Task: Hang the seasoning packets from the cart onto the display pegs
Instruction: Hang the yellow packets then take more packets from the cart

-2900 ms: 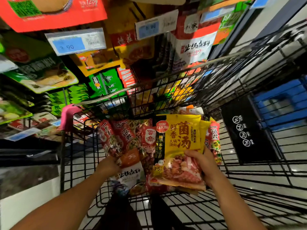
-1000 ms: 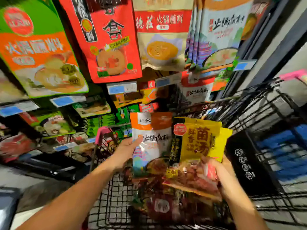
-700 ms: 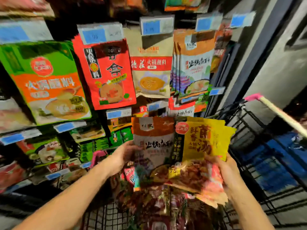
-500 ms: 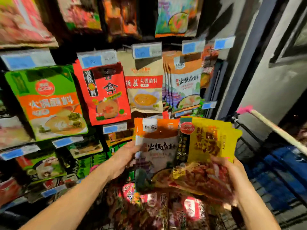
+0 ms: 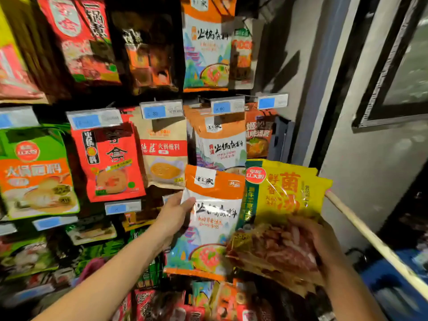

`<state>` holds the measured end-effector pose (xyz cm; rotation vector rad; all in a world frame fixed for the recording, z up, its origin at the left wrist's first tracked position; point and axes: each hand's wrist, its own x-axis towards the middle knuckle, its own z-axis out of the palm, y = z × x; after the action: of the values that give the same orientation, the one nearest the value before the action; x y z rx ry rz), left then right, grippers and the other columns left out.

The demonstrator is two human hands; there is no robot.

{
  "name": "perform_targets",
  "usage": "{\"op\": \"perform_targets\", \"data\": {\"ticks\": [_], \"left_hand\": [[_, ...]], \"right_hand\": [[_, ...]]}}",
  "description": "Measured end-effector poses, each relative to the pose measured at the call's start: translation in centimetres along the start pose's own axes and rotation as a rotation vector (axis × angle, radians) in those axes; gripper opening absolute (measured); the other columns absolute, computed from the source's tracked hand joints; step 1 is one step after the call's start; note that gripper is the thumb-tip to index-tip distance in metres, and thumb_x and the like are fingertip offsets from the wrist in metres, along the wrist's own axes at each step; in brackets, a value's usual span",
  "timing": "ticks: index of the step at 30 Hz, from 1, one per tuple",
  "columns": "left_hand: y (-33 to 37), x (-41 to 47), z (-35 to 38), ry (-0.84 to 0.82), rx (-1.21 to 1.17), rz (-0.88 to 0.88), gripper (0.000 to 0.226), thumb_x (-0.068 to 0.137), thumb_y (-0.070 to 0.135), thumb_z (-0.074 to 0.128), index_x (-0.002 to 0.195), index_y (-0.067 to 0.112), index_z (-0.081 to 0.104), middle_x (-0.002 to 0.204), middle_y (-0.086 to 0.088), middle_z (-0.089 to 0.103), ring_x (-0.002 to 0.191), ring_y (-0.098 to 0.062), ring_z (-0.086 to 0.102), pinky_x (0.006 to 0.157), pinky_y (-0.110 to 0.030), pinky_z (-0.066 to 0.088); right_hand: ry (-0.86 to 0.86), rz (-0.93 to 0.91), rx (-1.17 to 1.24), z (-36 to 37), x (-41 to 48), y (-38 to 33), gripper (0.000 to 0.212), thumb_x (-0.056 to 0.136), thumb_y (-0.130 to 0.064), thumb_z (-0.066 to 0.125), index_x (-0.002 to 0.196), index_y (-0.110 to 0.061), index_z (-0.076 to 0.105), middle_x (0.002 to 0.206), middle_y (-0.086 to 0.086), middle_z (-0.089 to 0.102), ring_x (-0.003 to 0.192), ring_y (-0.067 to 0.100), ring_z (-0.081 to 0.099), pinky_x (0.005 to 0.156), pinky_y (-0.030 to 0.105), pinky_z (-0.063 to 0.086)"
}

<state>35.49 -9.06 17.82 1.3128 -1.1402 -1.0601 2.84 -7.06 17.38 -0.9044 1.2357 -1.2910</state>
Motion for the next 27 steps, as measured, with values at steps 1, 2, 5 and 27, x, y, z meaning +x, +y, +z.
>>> {"op": "perform_targets", "data": {"ticks": [1,2,5,27], "left_hand": [[0.0,0.1,0.4,-0.005,-0.001,-0.001,0.024,0.104,0.012,0.055,0.122,0.017,0.07,0.119,-0.002,0.075,0.114,-0.022,0.068,0.102,-0.04,0.049],[0.0,0.2,0.9,-0.002,-0.002,-0.006,0.028,0.104,0.006,0.053,0.127,0.015,0.067,0.123,-0.001,0.073,0.117,-0.021,0.067,0.104,-0.04,0.048],[1.3,0.6,2.1,0.05,-0.038,-0.006,0.032,0.104,0.008,0.054,0.134,0.014,0.061,0.13,-0.001,0.069,0.125,-0.023,0.062,0.11,-0.046,0.044],[27.2,10.1,1.9,0.324,0.146,0.586,0.027,0.102,0.043,0.054,0.122,0.027,0.061,0.123,0.005,0.069,0.114,-0.016,0.064,0.092,-0.036,0.052]], "right_hand": [[0.01,-0.001,-0.004,-0.3,0.1,-0.5,0.063,0.054,-0.029,0.09,0.113,-0.012,0.076,0.104,0.012,0.079,0.093,0.033,0.076,0.093,0.05,0.057],[0.001,-0.009,-0.008,-0.7,0.3,-0.9,0.067,0.05,-0.031,0.089,0.112,-0.012,0.076,0.104,0.013,0.078,0.096,0.035,0.075,0.096,0.052,0.056],[0.01,-0.027,-0.056,-2.1,1.2,-1.6,0.05,0.067,-0.034,0.086,0.108,-0.007,0.076,0.103,0.019,0.077,0.097,0.037,0.074,0.098,0.059,0.054],[-0.169,-0.389,0.252,4.9,6.9,-21.6,0.053,0.07,-0.014,0.079,0.122,-0.008,0.07,0.102,0.017,0.078,0.082,0.031,0.076,0.088,0.051,0.061]]}}
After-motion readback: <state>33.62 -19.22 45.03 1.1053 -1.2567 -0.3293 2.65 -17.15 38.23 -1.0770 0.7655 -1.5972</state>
